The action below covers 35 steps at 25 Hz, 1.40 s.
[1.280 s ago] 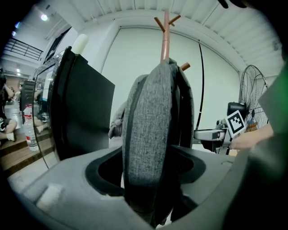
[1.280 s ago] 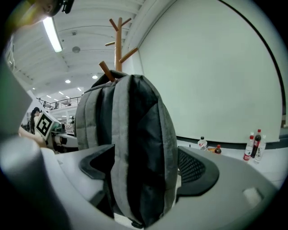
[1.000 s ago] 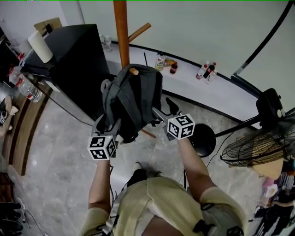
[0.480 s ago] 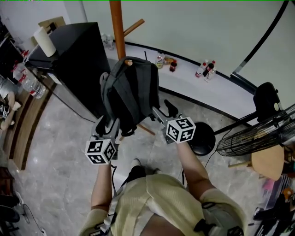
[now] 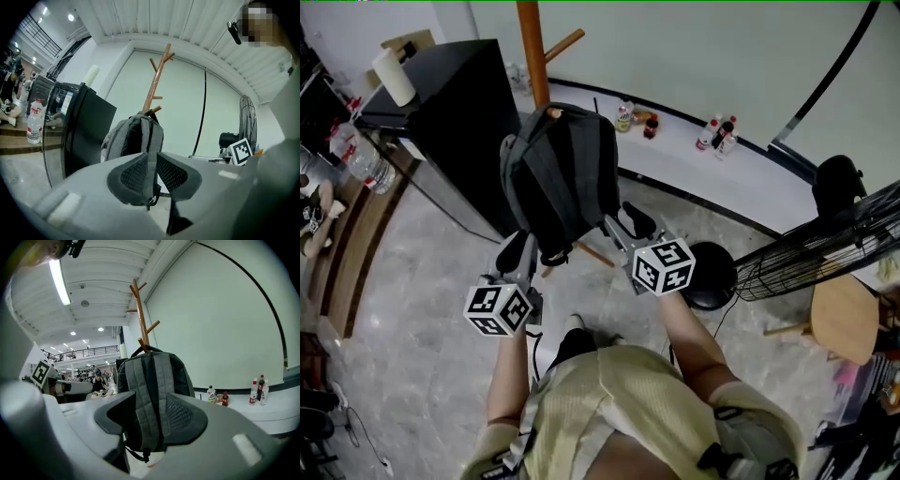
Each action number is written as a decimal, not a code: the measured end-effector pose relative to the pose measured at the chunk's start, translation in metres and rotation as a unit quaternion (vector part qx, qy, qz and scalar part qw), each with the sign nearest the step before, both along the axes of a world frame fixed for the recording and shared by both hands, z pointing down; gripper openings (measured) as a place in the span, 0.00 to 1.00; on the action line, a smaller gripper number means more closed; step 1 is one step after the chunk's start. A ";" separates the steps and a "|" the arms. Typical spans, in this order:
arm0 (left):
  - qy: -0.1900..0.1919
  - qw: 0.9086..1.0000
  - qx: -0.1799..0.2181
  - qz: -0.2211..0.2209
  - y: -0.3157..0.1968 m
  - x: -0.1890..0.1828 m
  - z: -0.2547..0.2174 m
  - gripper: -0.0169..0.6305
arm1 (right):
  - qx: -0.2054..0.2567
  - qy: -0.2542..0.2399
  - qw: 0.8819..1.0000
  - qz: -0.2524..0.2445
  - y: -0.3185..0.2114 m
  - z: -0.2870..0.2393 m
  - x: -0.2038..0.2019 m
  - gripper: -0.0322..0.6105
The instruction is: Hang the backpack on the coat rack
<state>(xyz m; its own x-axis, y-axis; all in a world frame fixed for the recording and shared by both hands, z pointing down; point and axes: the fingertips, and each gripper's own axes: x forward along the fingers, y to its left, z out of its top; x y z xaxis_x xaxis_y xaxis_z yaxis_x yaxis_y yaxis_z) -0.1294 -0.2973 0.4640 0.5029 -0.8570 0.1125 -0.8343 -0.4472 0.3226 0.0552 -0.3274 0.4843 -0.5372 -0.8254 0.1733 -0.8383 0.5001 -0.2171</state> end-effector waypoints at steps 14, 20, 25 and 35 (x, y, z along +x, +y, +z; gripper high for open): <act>-0.001 1.000 -0.007 -0.005 0.030 0.007 -0.004 0.03 | 0.005 -0.001 1.000 0.006 0.038 -0.014 0.007 0.13; -0.010 1.000 -0.008 -0.005 0.040 0.007 -0.003 0.03 | -0.001 0.019 1.000 0.010 0.048 -0.012 0.005 0.05; -0.012 1.000 -0.009 -0.008 0.044 0.004 -0.005 0.03 | -0.006 0.024 1.000 0.006 0.053 -0.014 0.002 0.05; -0.006 1.000 -0.012 -0.016 0.047 -0.006 -0.008 0.03 | -0.003 0.011 1.000 -0.001 0.053 -0.028 -0.009 0.05</act>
<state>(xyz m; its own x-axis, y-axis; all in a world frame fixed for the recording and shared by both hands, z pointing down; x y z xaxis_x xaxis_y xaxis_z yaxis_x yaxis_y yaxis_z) -0.1359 -0.2498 0.4564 0.4737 -0.8696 0.1394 -0.8518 -0.4122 0.3233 0.0467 -0.2744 0.4565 -0.5343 -0.8238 0.1894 -0.8423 0.4998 -0.2020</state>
